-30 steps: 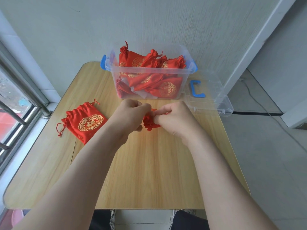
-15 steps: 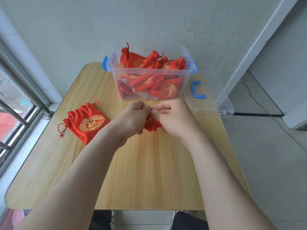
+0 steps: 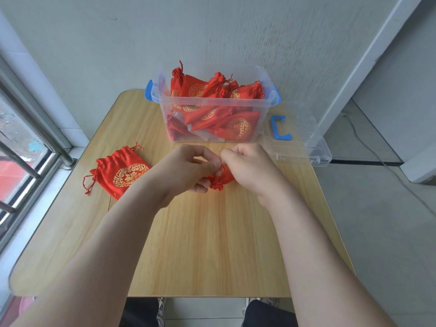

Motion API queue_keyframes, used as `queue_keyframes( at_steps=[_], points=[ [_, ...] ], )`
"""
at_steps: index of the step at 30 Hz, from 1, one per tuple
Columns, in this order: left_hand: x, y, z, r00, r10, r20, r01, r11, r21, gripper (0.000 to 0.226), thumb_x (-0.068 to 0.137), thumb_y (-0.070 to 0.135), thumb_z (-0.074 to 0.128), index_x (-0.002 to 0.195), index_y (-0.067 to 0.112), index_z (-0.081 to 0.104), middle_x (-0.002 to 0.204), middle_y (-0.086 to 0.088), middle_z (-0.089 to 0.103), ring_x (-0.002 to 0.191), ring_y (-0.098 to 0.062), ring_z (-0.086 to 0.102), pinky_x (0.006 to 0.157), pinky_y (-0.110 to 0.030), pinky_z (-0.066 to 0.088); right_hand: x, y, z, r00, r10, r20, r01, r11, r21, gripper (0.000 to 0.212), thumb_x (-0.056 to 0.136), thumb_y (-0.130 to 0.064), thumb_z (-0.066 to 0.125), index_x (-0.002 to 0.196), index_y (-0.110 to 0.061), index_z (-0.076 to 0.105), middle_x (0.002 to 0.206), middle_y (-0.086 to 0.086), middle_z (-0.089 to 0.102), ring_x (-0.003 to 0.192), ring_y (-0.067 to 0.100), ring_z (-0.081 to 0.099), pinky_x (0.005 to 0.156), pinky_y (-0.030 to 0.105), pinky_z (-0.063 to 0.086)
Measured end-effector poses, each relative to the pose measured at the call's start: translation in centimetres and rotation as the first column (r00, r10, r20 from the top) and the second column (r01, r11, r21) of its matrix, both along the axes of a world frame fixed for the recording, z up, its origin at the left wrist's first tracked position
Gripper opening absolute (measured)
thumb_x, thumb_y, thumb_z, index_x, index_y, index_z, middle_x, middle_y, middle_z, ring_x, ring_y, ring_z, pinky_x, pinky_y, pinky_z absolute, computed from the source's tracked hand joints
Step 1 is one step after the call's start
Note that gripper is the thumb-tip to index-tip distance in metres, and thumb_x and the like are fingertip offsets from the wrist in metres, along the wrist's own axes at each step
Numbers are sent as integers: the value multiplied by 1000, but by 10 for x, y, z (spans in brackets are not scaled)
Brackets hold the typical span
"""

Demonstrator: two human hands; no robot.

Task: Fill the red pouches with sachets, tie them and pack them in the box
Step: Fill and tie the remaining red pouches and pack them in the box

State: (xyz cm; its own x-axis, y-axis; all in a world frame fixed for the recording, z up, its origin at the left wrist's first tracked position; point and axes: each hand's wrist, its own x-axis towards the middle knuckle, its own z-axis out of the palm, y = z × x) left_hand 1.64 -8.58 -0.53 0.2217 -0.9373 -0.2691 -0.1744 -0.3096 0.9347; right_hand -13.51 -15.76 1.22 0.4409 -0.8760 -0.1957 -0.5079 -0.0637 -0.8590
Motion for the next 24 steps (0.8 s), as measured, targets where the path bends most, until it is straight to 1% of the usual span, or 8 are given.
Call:
queue_keyframes(
  at_steps=[2, 4, 7, 10, 12, 14, 18, 24],
  points=[
    [0, 1, 2, 1000, 16, -23, -16, 1000, -9, 14, 100, 21, 74, 99, 8, 78, 95, -14, 80, 73, -15, 71, 71, -27, 63, 0, 1, 2, 1000, -4, 4, 4, 1000, 10, 25, 95, -25, 60, 74, -12, 66, 73, 2, 75, 79, 24, 72, 72, 32, 52],
    [-1, 2, 2, 1000, 24, -12, -24, 1000, -17, 15, 99, 20, 75, 98, 5, 79, 93, -16, 80, 76, -18, 75, 72, -28, 64, -1, 0, 2, 1000, 8, -6, -7, 1000, 10, 24, 94, -26, 61, 84, -6, 69, 82, 10, 77, 80, 26, 71, 71, 32, 51],
    [-2, 1, 0, 994, 31, 108, -27, 999, -34, 17, 101, 15, 71, 94, 2, 78, 81, -14, 79, 71, -17, 76, 69, -25, 64, -2, -2, 1, 999, 29, -22, -30, 999, -15, 24, 97, -24, 58, 93, -3, 68, 79, 1, 68, 76, 18, 61, 68, 32, 46],
    [-2, 0, -1, 966, 7, 258, -1, 1000, -22, 23, 102, 13, 65, 86, 1, 77, 71, -8, 78, 67, -17, 76, 70, -28, 64, -4, -6, 0, 997, 70, -22, -72, 992, -108, 17, 102, -20, 49, 100, -17, 66, 78, -10, 62, 74, 10, 57, 64, 28, 40],
    [-1, 1, -1, 930, -55, 363, 60, 998, -3, 26, 102, 16, 64, 84, 4, 77, 70, -4, 78, 68, -17, 77, 75, -32, 65, -4, -5, 2, 990, 137, -23, -139, 980, -145, 16, 98, -14, 50, 98, -26, 62, 64, -12, 60, 61, 6, 53, 58, 25, 39],
    [-1, 1, 0, 896, -116, 429, 122, 992, 14, 24, 100, 17, 63, 84, 6, 78, 71, -1, 78, 69, -16, 78, 80, -38, 66, -3, -3, 2, 982, 191, -7, -189, 969, -161, 21, 92, -9, 53, 97, -28, 60, 57, -11, 61, 57, 6, 54, 59, 27, 43],
    [0, 2, 2, 859, -185, 477, 193, 981, 33, 19, 99, 12, 64, 89, 8, 79, 73, 0, 79, 68, -13, 78, 80, -37, 65, -4, -5, -1, 980, 195, 42, -185, 966, -180, 17, 96, -9, 57, 99, -25, 60, 66, -2, 72, 62, 9, 64, 71, 41, 59],
    [1, 4, 6, 882, -215, 419, 217, 975, 42, 16, 101, 9, 66, 91, 10, 79, 76, 2, 80, 71, -9, 78, 74, -24, 64, -5, -10, -7, 987, 137, 88, -125, 984, -125, 10, 101, -12, 61, 103, -22, 64, 72, -2, 77, 61, 7, 65, 71, 36, 58]
  ],
)
